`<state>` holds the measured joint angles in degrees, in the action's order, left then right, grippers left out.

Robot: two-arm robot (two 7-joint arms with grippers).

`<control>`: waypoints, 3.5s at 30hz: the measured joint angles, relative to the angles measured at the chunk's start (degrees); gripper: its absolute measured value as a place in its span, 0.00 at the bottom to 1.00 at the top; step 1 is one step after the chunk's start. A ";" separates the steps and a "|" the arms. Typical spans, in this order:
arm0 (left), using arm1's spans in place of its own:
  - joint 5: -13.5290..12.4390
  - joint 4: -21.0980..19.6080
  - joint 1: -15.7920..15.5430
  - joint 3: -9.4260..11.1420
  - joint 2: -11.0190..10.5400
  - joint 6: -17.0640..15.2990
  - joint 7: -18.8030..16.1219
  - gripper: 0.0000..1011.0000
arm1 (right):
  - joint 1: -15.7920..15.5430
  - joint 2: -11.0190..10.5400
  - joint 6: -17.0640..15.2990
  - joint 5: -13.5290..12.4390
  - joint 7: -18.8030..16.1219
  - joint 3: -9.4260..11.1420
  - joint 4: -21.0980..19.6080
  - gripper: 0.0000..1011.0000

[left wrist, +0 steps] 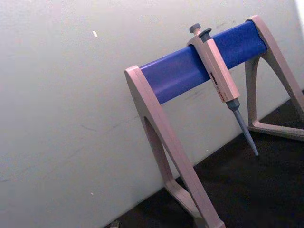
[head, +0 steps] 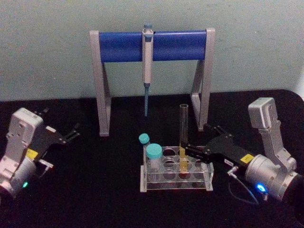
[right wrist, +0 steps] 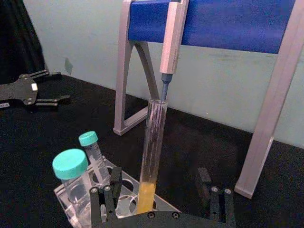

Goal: Pick up the test tube from the test tube rack, shake it, then place it back into the test tube rack.

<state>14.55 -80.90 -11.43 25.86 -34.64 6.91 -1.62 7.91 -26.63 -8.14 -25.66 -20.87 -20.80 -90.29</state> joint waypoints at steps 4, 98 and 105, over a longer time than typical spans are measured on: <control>0.00 0.00 0.00 0.00 0.00 0.00 0.00 1.00 | 1.31 0.90 -0.60 -0.27 -0.61 -0.15 1.51 0.99; 0.00 0.00 0.00 0.00 0.00 0.00 0.00 1.00 | 6.68 3.65 -0.26 -1.81 -2.77 -2.48 7.01 0.23; 0.00 0.00 0.00 0.00 0.00 0.00 0.00 1.00 | 5.98 3.26 1.34 -2.04 -3.53 -2.59 6.46 0.23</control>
<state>14.55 -80.90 -11.43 25.86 -34.64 6.91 -1.62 13.89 -23.37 -6.79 -27.70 -24.40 -23.39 -83.83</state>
